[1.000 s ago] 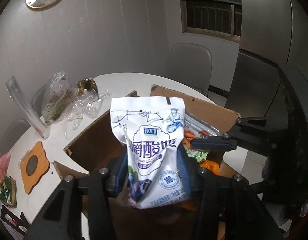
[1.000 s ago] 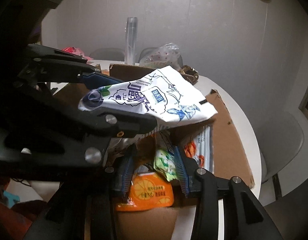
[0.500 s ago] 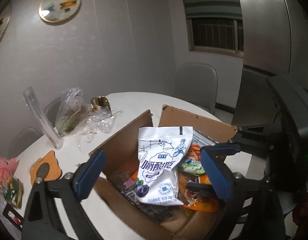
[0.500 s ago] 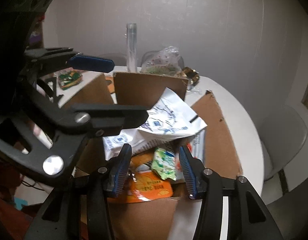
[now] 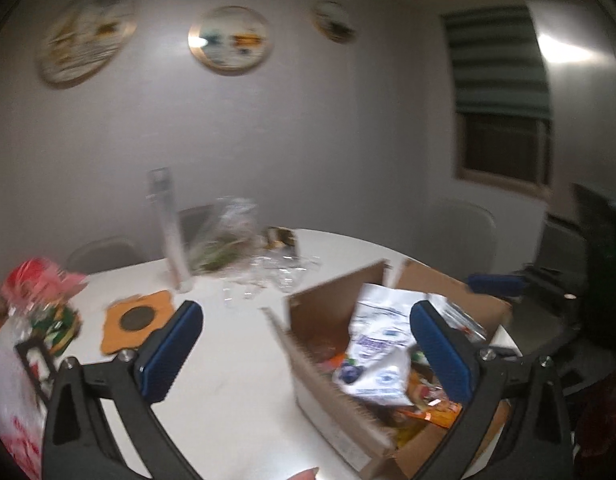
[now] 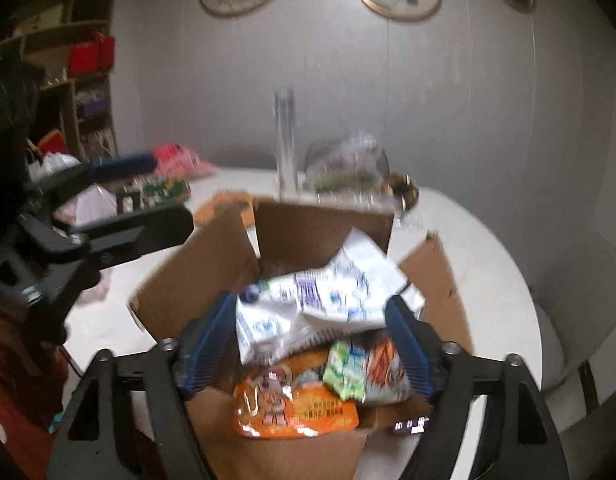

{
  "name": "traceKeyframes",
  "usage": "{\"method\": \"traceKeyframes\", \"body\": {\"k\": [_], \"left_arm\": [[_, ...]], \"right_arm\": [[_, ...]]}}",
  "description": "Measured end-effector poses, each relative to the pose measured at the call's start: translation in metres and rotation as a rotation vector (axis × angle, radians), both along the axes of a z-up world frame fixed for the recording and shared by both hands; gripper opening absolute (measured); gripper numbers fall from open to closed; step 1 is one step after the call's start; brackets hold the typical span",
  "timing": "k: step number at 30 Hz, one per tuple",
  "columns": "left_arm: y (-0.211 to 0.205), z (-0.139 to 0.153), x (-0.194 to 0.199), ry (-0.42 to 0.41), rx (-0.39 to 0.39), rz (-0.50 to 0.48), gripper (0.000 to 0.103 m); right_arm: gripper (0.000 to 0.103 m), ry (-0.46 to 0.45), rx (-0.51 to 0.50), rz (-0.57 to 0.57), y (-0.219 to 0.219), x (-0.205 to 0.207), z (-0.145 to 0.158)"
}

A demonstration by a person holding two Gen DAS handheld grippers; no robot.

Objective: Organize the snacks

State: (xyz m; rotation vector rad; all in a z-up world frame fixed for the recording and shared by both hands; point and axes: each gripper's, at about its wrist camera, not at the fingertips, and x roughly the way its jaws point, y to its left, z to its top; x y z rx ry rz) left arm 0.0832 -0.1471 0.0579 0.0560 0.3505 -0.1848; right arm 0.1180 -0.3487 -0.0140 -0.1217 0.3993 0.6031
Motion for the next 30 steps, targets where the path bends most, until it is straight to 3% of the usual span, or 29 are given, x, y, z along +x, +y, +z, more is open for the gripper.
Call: {"method": "traceKeyframes", "body": {"k": [6,13,30], "left_arm": [[0.029,-0.007,-0.007,-0.019,-0.022,0.173,0.102],[0.054,-0.019,-0.005,0.003,-0.025,0.28,0.102],[0.066,-0.026,-0.009,0.021,-0.018,0.318,0.102]], "right_arm": [[0.101,-0.158,0.088,0.017,-0.004,-0.014,0.01],[0.103,-0.232,0.167,0.014,0.003,-0.02,0.007],[0.103,-0.221,0.172,0.05,0.024,-0.026,0.003]]}}
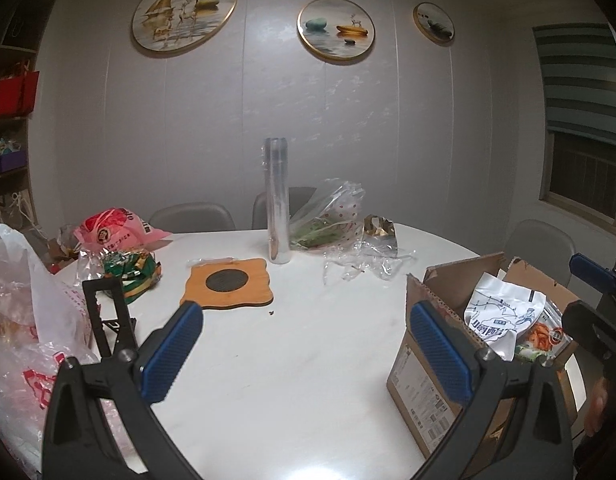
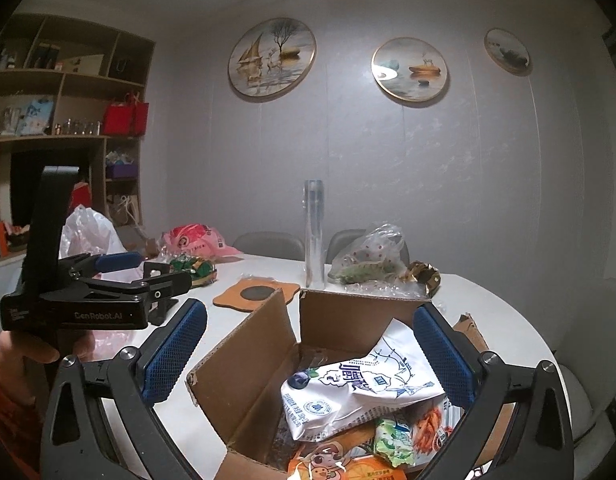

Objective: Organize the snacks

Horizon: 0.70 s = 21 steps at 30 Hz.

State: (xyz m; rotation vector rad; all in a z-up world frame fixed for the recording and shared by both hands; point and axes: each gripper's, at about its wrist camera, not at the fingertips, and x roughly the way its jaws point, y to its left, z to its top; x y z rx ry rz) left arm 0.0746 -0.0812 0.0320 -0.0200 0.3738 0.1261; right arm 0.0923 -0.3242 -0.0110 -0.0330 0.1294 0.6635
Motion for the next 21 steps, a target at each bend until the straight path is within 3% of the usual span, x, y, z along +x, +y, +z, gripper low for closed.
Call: {"method": "traceKeyframes", "body": {"k": [21], "left_arm": [[0.0068,-0.003,-0.0012,0.004,0.007,0.028,0.102]], "right_arm": [[0.103,0.027,-0.012,0.015,0.0067,0.0032,-0.003]]}}
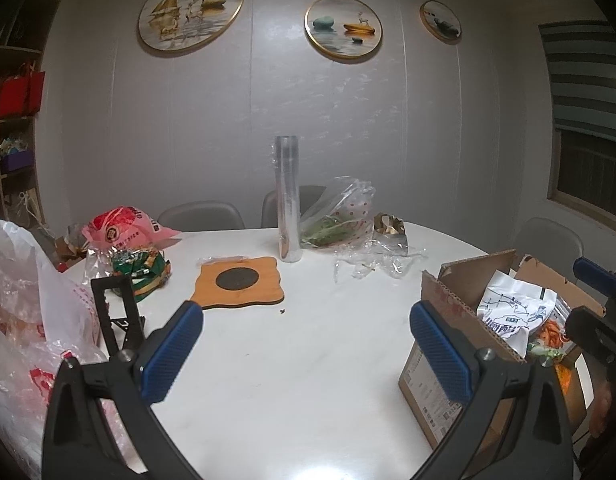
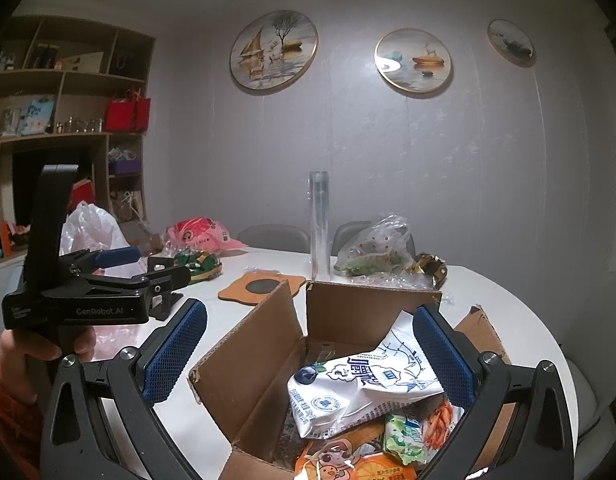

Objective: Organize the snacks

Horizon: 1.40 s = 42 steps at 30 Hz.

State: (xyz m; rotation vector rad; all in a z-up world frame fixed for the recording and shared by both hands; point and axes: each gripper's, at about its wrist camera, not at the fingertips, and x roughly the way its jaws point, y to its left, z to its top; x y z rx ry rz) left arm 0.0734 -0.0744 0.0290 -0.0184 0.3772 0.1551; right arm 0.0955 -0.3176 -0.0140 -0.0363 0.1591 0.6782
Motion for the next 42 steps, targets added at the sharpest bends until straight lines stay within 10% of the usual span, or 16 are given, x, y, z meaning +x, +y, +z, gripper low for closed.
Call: {"method": "traceKeyframes", "body": {"k": [42], "left_arm": [[0.0047,0.0027,-0.0011,-0.005,0.003,0.006,0.102]], "right_arm": [[0.103,0.001,-0.006,-0.014,0.0074,-0.0019,-0.002]]}}
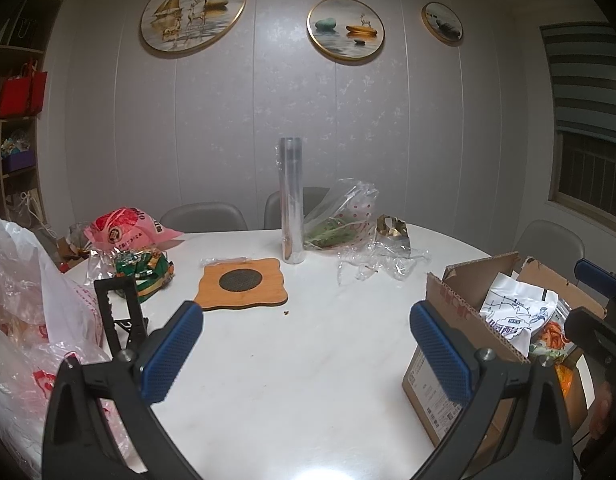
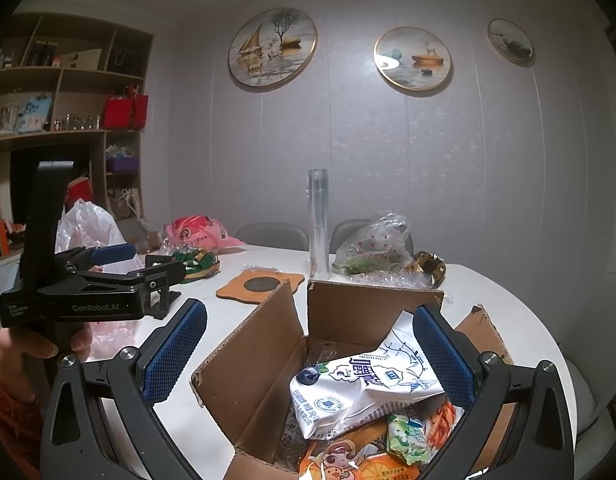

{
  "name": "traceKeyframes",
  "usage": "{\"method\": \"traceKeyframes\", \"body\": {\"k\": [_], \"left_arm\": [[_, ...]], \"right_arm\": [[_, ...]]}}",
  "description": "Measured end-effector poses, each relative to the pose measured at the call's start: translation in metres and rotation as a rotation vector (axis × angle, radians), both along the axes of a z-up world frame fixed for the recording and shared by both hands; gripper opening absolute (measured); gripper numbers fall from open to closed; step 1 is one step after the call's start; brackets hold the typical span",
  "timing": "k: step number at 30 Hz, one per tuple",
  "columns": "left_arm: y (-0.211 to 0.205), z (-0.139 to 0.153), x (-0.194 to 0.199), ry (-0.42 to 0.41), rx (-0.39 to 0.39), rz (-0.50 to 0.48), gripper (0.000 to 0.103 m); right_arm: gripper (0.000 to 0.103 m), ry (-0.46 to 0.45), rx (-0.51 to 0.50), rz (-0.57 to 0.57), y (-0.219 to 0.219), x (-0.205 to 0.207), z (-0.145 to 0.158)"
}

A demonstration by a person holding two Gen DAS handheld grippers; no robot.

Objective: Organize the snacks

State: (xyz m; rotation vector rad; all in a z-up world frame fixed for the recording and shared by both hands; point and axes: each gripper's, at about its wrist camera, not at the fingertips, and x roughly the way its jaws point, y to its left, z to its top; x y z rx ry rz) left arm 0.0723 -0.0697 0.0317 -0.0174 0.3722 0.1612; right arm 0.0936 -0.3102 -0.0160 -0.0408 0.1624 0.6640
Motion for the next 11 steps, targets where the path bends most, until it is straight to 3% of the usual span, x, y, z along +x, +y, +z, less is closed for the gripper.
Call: {"method": "traceKeyframes", "body": {"k": [11], "left_arm": [[0.0009,-0.0023,-0.0001,0.002,-0.003,-0.003,0.102]], "right_arm": [[0.103,0.002,0.001,0.001,0.0001,0.0004,0.0006]]}}
